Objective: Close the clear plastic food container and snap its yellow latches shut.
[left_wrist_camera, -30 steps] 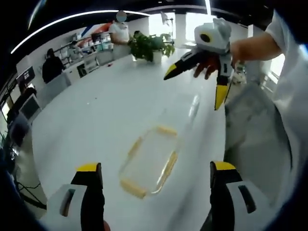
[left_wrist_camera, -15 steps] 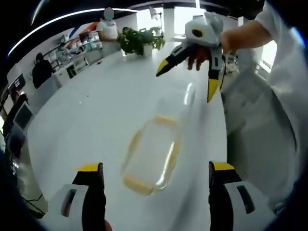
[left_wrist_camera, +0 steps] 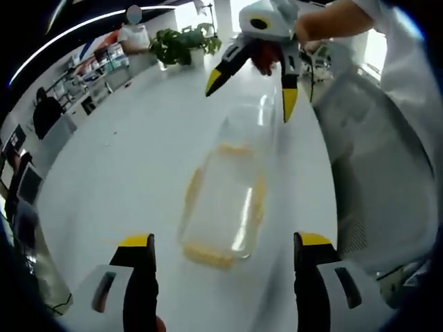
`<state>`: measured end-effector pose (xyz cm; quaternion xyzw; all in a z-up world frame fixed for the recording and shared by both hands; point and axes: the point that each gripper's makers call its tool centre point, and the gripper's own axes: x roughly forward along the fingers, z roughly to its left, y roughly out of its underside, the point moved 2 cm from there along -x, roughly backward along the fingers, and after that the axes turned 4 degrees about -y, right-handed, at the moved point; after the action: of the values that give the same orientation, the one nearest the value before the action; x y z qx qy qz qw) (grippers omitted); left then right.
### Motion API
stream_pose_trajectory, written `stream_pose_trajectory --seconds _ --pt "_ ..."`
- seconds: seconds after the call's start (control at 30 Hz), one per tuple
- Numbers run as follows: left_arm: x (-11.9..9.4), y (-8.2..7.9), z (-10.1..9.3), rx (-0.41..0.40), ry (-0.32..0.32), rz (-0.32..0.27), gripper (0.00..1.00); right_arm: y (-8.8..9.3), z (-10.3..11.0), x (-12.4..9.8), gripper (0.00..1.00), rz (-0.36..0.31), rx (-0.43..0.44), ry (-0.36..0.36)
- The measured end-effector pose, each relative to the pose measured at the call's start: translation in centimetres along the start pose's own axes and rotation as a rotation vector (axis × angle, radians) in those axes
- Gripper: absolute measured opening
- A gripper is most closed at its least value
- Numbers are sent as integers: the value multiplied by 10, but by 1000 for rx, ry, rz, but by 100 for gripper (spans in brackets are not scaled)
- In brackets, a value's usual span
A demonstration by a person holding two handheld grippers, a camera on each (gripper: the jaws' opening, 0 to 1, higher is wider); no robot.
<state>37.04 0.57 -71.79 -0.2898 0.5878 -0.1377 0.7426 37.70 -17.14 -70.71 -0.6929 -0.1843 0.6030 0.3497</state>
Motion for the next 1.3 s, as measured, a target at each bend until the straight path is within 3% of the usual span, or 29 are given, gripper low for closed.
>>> stream_pose_trajectory --seconds 0.13,0.4,0.7,1.17,1.3 --pt "6 11 2 47 25 52 79 2 0 5 75 21 -21 -31" --pt "16 16 4 78 61 71 74 10 -4 15 71 66 -28 -47" --pt "28 29 10 133 79 117 71 15 1 26 68 126 -113 -94" --pt "35 37 13 141 112 135 63 27 -2 44 63 177 -132 -155" --pt "37 40 12 147 124 144 60 32 -1 46 57 201 -152 -170"
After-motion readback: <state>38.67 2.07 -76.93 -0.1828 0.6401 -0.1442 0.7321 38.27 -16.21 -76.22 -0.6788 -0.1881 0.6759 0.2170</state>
